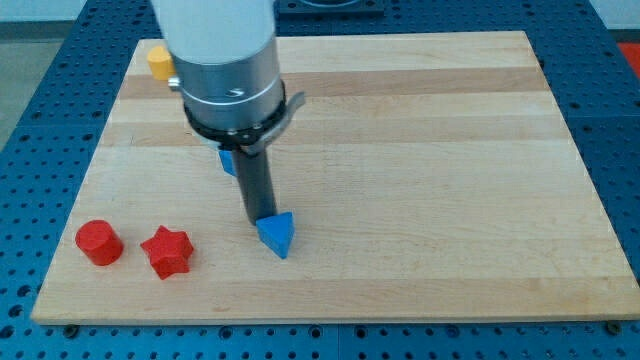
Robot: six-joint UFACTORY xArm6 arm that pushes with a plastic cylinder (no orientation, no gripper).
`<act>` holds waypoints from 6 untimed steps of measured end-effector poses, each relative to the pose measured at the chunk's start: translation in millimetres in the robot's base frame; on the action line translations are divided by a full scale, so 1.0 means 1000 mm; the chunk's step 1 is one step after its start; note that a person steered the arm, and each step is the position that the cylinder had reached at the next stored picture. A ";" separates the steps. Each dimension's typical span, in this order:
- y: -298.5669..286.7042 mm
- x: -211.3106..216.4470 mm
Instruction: Move the blue triangle to the right
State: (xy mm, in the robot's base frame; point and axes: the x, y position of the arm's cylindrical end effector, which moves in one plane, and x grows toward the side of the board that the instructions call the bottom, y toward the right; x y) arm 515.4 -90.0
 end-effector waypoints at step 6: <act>0.111 0.036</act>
